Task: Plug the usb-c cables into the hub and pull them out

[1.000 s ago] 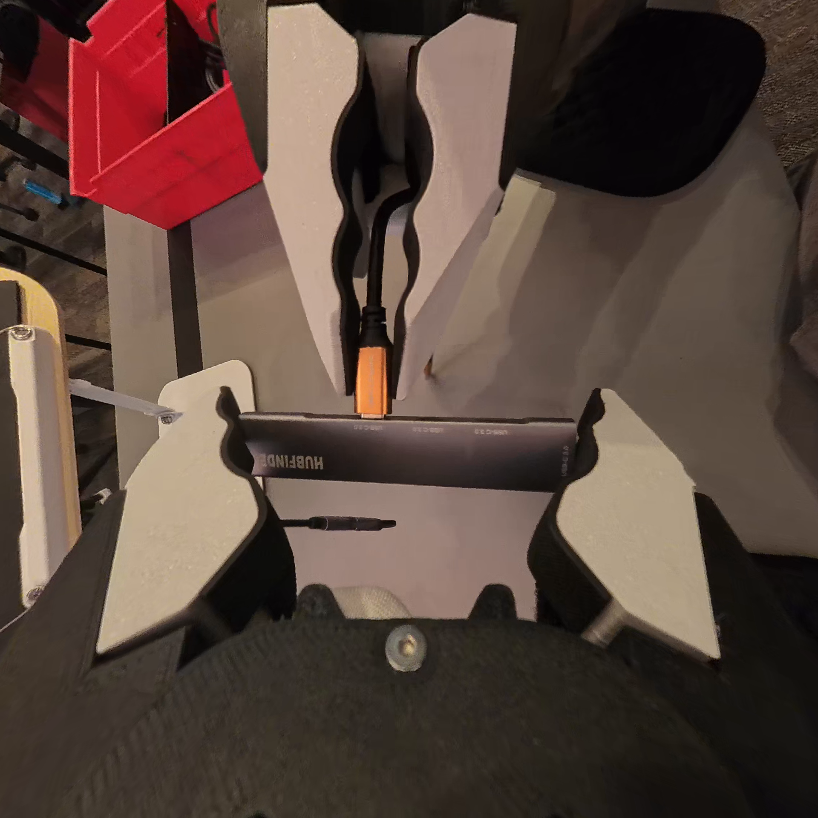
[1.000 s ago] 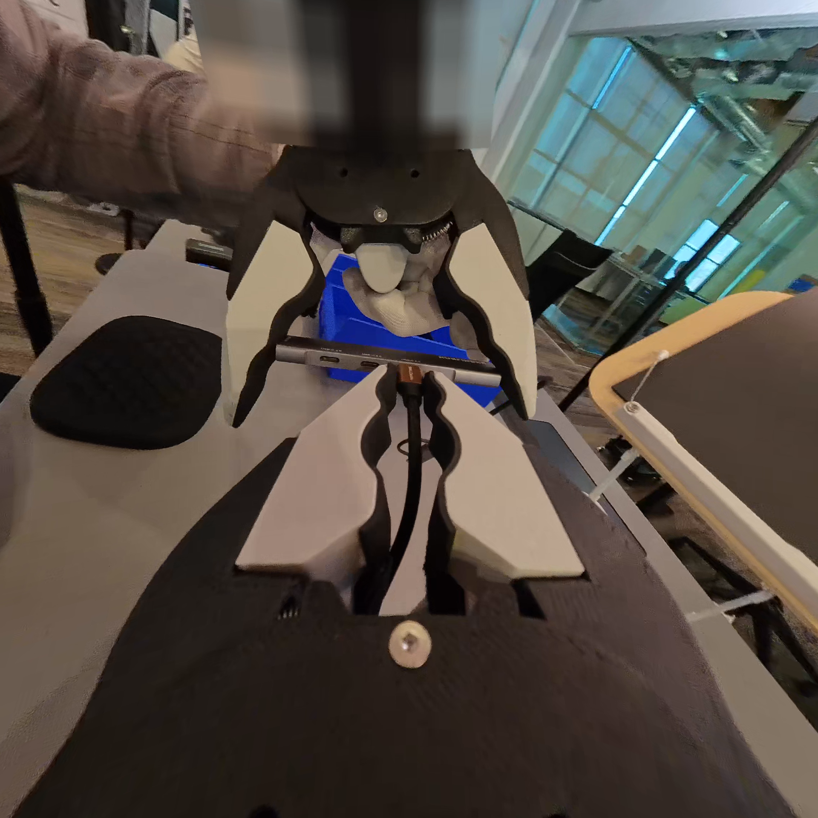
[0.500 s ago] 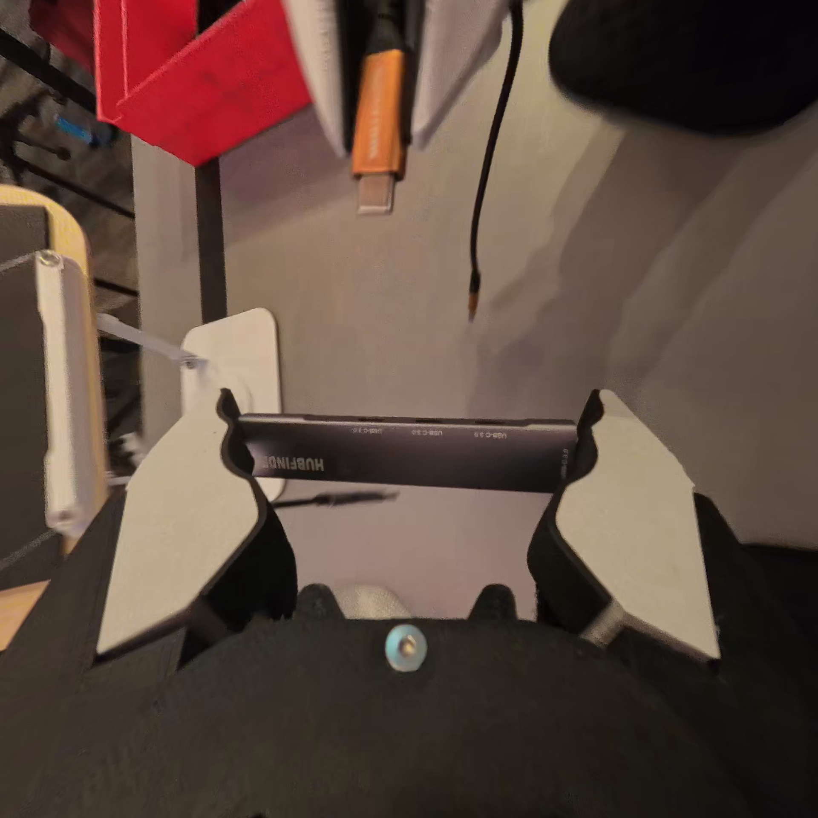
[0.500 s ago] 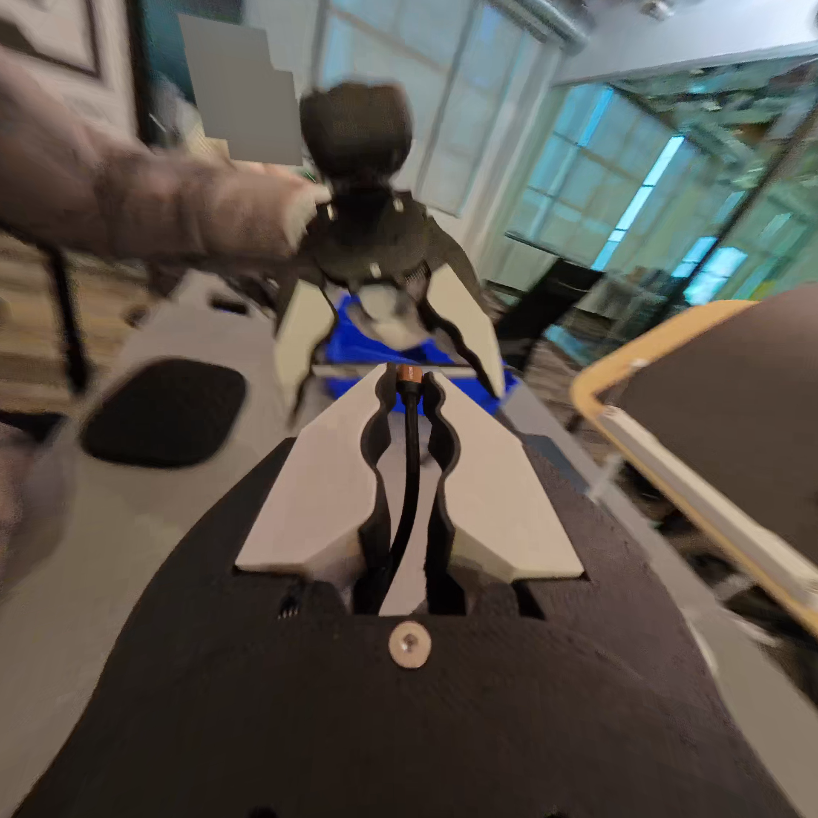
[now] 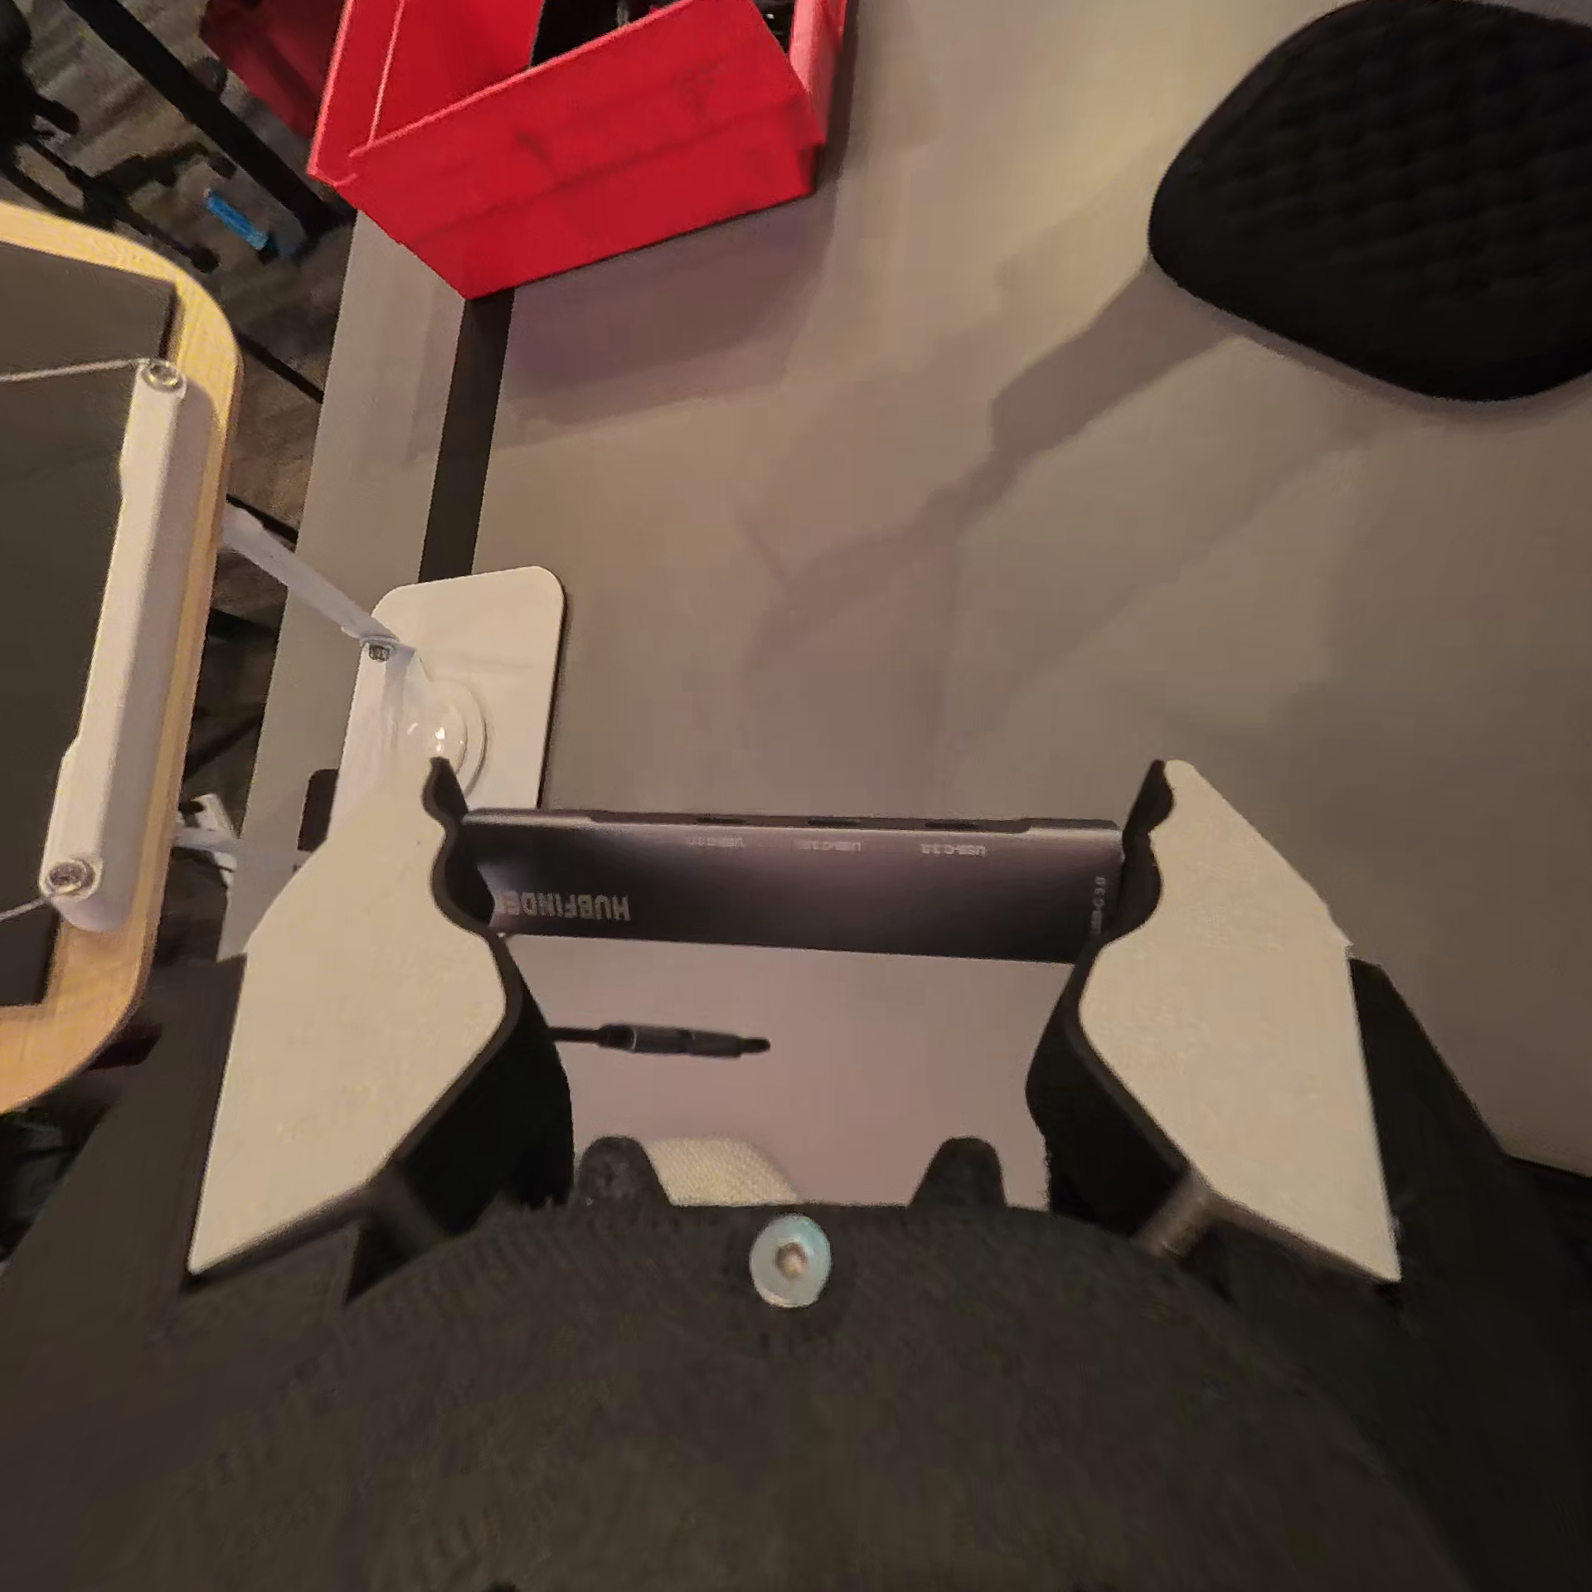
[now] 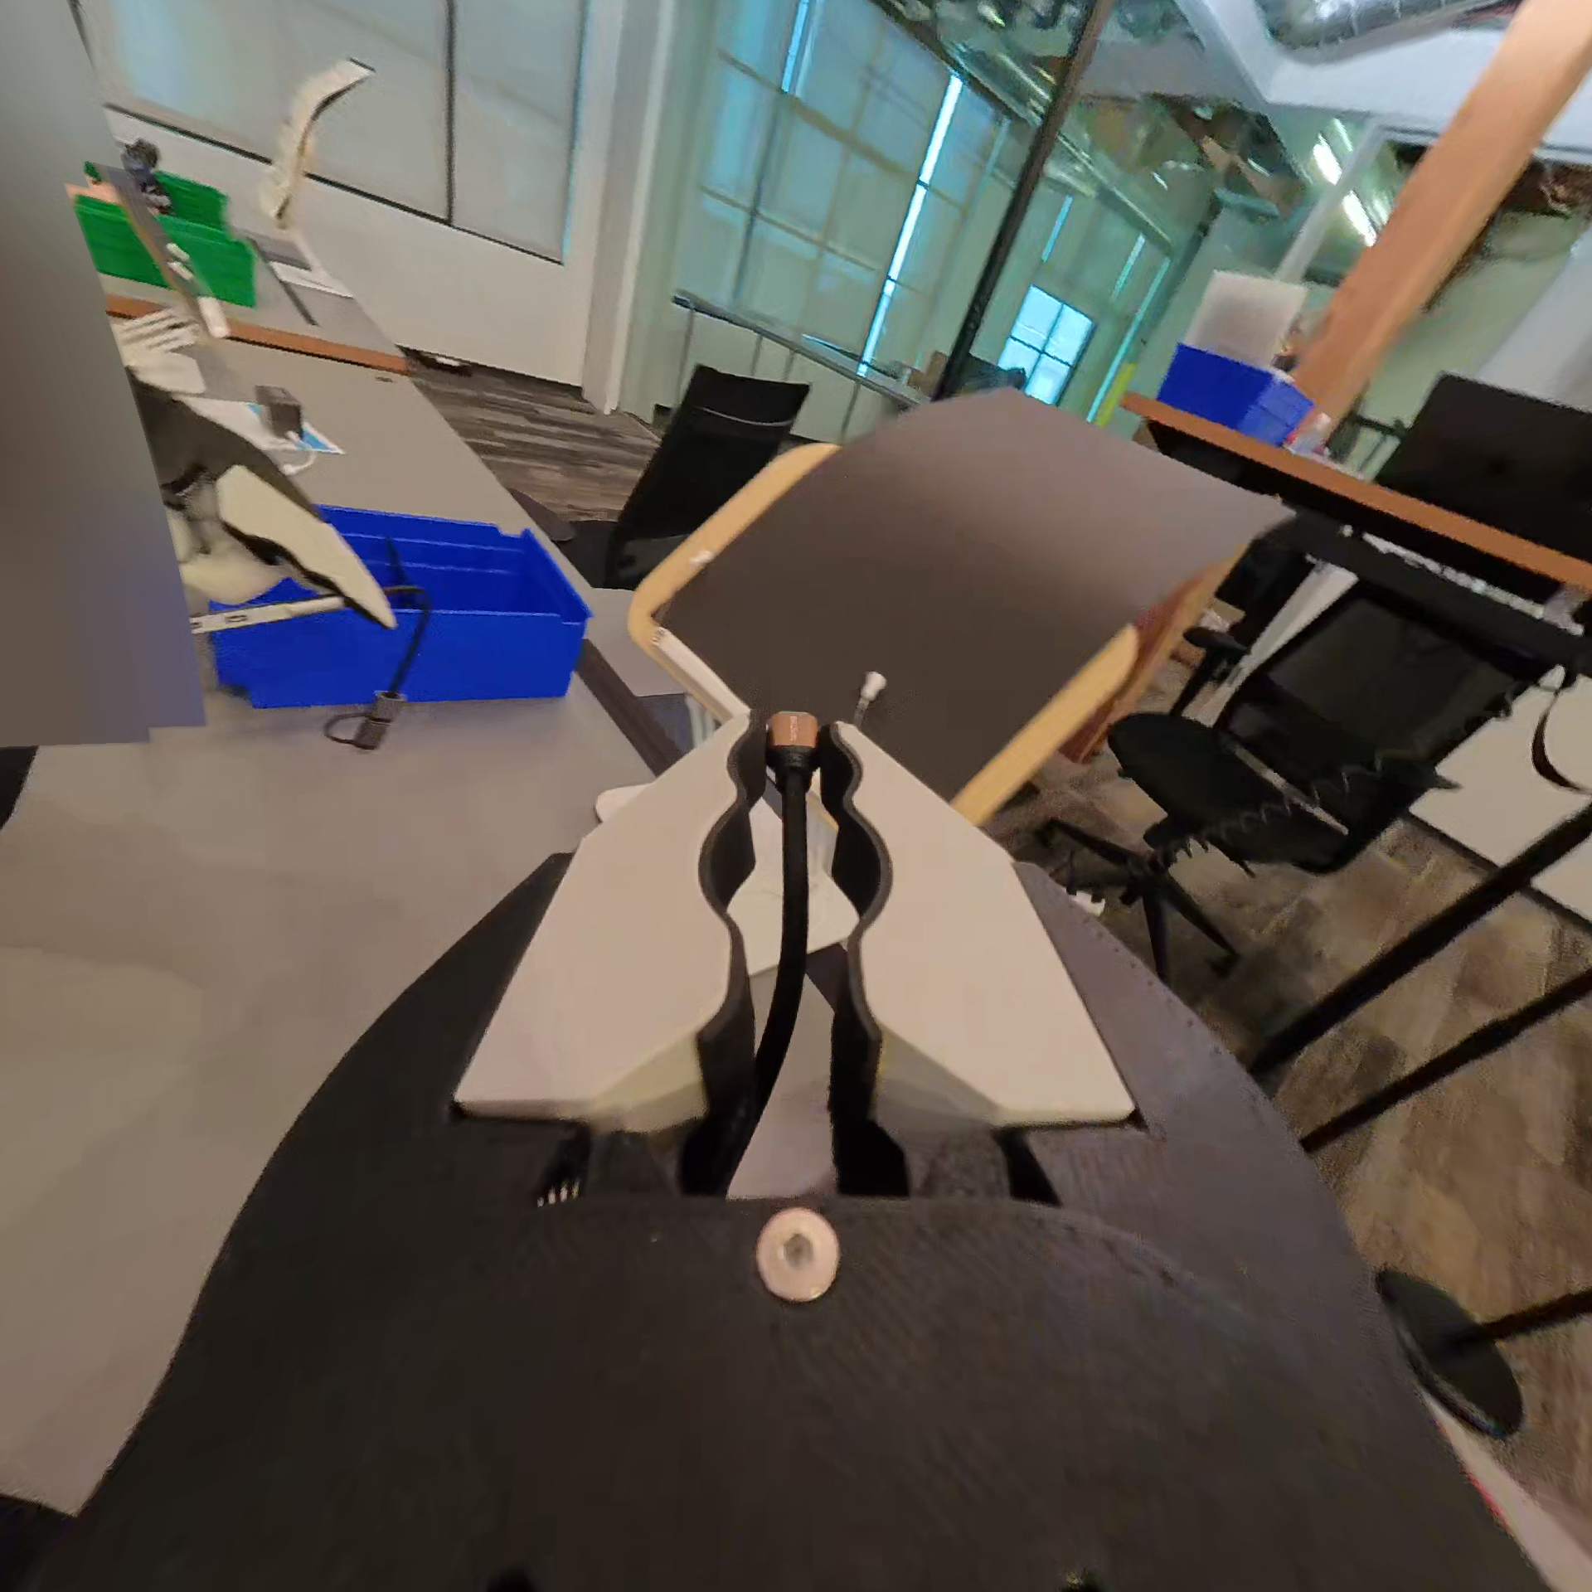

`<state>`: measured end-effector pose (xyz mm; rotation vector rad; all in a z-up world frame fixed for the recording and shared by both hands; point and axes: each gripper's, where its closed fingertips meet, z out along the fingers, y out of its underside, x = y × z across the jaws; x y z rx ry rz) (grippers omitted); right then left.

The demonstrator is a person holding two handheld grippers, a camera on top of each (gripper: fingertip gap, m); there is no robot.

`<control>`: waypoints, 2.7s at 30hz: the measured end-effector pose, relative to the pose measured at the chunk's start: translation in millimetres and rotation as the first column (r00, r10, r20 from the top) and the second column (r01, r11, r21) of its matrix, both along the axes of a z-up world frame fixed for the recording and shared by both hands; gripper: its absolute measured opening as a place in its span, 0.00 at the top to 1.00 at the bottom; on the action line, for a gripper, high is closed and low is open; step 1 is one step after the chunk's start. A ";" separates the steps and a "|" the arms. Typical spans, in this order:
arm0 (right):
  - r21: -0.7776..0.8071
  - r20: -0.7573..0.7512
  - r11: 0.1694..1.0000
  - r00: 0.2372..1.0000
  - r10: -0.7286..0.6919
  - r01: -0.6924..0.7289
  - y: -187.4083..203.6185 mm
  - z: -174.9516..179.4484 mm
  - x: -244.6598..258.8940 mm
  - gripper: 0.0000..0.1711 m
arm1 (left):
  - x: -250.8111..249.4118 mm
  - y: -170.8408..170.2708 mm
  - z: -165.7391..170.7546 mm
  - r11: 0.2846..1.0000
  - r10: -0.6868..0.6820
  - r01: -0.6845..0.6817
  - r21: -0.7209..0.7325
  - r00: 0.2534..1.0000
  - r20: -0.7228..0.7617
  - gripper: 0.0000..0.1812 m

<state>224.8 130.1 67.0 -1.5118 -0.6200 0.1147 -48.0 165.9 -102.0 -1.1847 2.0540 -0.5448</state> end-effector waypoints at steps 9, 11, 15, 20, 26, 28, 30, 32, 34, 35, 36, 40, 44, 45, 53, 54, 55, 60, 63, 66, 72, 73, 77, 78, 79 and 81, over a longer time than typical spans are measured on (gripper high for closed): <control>-0.209 -0.295 0.975 0.945 -0.139 0.078 33.8 -101.8 120.5 0.94 | 0.6 1.7 -6.6 1.000 0.012 -0.012 -0.026 1.000 -0.016 0.23; -0.294 -0.236 0.945 0.947 -0.219 0.146 41.3 -139.5 137.8 0.94 | 1.6 1.3 -8.5 0.999 0.013 -0.013 -0.029 1.000 -0.022 0.23; -0.423 0.028 0.867 0.960 -0.277 0.263 51.1 -201.6 146.3 0.90 | 3.8 0.2 -16.9 0.999 0.009 -0.010 -0.036 0.999 -0.044 0.23; -0.309 0.289 0.839 0.884 -0.367 0.449 63.8 -215.7 160.9 0.82 | 11.2 -4.0 -21.9 0.999 -0.003 0.001 -0.054 0.999 -0.039 0.23; -0.169 0.324 0.847 0.840 -0.436 0.504 55.7 -168.1 156.4 0.77 | 13.6 -7.7 -27.3 0.998 -0.012 0.010 -0.064 0.999 -0.037 0.23; -0.139 0.325 0.909 0.885 -0.333 0.393 44.4 -143.4 111.2 0.74 | 13.6 -11.4 -27.8 0.997 -0.029 0.026 -0.077 0.999 -0.040 0.23; -0.087 0.359 0.980 0.923 -0.137 0.179 29.4 -123.1 33.9 0.74 | 15.1 -15.7 -25.7 0.994 -0.049 0.046 -0.098 0.998 -0.038 0.23; -0.016 0.470 1.000 0.882 0.009 -0.001 13.5 -112.9 -46.5 0.74 | 17.4 -21.7 -21.6 0.988 -0.081 0.075 -0.135 0.996 -0.038 0.23; 0.034 0.560 0.981 0.816 0.141 -0.193 -4.5 -111.1 -127.4 0.76 | 20.1 -27.0 -18.0 0.981 -0.113 0.104 -0.164 0.993 -0.047 0.23; 0.049 0.606 0.966 0.776 0.175 -0.255 -10.3 -113.9 -160.7 0.75 | 21.4 -30.4 -16.5 0.976 -0.131 0.119 -0.181 0.990 -0.054 0.23; 0.053 0.653 0.950 0.730 0.201 -0.308 -15.0 -118.7 -189.6 0.74 | 22.7 -32.4 -15.3 0.974 -0.142 0.129 -0.186 0.988 -0.060 0.23; 0.140 0.839 0.900 0.532 0.114 -0.413 -13.3 -134.7 -258.1 0.73 | 21.3 -45.3 -13.6 0.972 -0.193 0.174 -0.156 0.974 -0.117 0.23; 0.176 0.932 0.866 0.362 0.006 -0.469 -9.1 -154.8 -284.5 0.76 | 16.7 -69.8 -15.2 0.960 -0.253 0.231 -0.160 0.958 -0.137 0.23; 0.177 0.933 0.860 0.360 0.008 -0.479 -9.8 -158.1 -288.5 0.80 | 16.1 -75.8 -15.6 0.955 -0.266 0.243 -0.171 0.955 -0.130 0.23; 0.124 0.938 0.868 0.343 0.057 -0.481 -22.0 -177.0 -295.1 0.96 | 13.2 -102.8 -36.5 0.934 -0.299 0.261 -0.244 0.945 -0.134 0.23; 0.127 0.938 0.869 0.344 0.053 -0.479 -23.3 -176.2 -294.6 0.96 | 13.6 -104.4 -35.3 0.932 -0.301 0.262 -0.251 0.944 -0.133 0.23; 0.114 0.939 0.873 0.338 0.061 -0.473 -24.7 -177.0 -293.1 0.96 | 14.6 -104.7 -32.1 0.932 -0.300 0.263 -0.251 0.946 -0.123 0.23; 0.095 0.934 0.895 0.351 0.071 -0.435 -28.7 -173.9 -275.6 0.96 | 21.2 -87.6 8.5 0.915 -0.236 0.229 -0.331 0.972 0.020 0.21; 0.136 0.913 0.933 0.408 0.013 -0.333 -18.7 -151.3 -236.9 0.96 | 18.8 -54.2 32.1 0.938 -0.106 0.137 -0.319 0.988 0.112 0.24; 0.187 0.873 0.968 0.480 -0.086 -0.166 -1.1 -114.3 -168.4 0.96 | 6.9 -34.1 44.2 0.932 0.003 0.068 -0.357 0.981 0.193 0.31; 0.300 0.768 0.928 0.522 -0.371 0.219 29.3 -27.5 5.9 0.96 | -10.8 -2.4 -6.2 0.933 0.208 -0.151 -0.328 0.967 0.145 0.61; 0.298 0.758 0.916 0.518 -0.397 0.267 33.3 -20.9 31.6 0.96 | -11.7 -0.9 -15.8 0.922 0.232 -0.176 -0.344 0.964 0.128 0.61; 0.230 0.765 0.874 0.475 -0.434 0.428 54.0 -32.6 121.7 0.96 | -13.8 -1.0 -50.5 0.900 0.279 -0.232 -0.369 0.957 0.077 0.55; 0.211 0.775 0.862 0.458 -0.434 0.461 59.1 -42.1 141.0 0.96 | -14.2 -1.7 -56.0 0.895 0.285 -0.238 -0.377 0.956 0.073 0.55; 0.199 0.788 0.845 0.432 -0.439 0.496 63.5 -52.3 159.9 0.96 | -14.8 -3.2 -60.8 0.888 0.289 -0.242 -0.391 0.955 0.066 0.55; 0.134 0.799 0.831 0.437 -0.413 0.540 72.2 -79.1 187.8 0.96 | -17.1 -5.0 -69.6 0.881 0.295 -0.251 -0.401 0.954 0.050 0.55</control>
